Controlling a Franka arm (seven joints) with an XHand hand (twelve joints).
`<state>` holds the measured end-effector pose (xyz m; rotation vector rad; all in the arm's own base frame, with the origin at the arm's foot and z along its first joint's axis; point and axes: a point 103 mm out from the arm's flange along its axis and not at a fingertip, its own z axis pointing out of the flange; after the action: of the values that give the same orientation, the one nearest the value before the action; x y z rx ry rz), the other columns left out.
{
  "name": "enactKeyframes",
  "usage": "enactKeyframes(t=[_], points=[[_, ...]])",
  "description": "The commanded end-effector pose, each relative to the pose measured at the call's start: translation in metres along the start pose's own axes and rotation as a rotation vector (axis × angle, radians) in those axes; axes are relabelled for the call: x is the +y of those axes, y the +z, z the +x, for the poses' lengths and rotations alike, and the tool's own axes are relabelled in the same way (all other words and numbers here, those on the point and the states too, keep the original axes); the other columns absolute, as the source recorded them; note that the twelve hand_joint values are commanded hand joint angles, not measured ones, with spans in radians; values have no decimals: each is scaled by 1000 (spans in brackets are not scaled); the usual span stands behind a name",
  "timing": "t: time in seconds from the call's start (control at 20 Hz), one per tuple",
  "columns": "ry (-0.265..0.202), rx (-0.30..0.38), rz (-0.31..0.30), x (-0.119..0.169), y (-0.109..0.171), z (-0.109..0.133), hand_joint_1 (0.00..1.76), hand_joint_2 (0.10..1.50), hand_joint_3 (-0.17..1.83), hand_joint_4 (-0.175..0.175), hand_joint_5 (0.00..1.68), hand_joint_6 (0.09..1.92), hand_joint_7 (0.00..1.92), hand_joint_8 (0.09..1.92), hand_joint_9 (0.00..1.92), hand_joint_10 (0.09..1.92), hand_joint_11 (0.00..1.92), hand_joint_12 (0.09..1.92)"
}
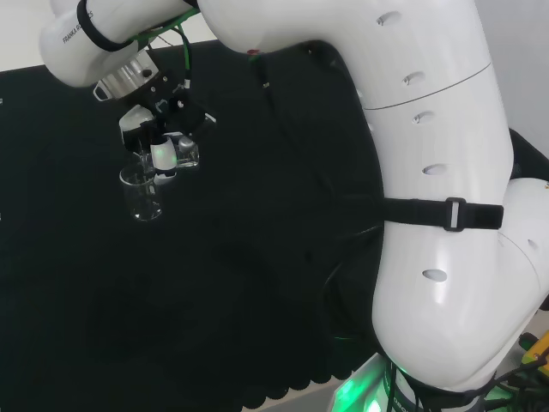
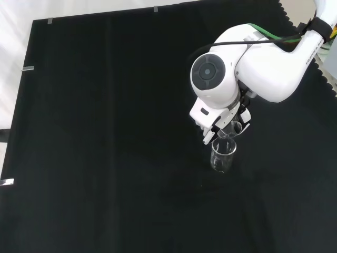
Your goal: Pour the water from the handheld beaker into the one on the table.
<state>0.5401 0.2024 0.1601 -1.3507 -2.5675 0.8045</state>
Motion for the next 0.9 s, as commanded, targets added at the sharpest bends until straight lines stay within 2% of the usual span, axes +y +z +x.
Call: enactKeyframes(t=[0.05,0.9], points=[[1,-20,16,1,0,2,1399,508,1155,-175,778,1920,1456,1920,1537,1455,1207,1271],[16,-56,43,0,-1,2,1401,507,1157,-175,778,1920,1456,1920,1538,1458,1207,1275]])
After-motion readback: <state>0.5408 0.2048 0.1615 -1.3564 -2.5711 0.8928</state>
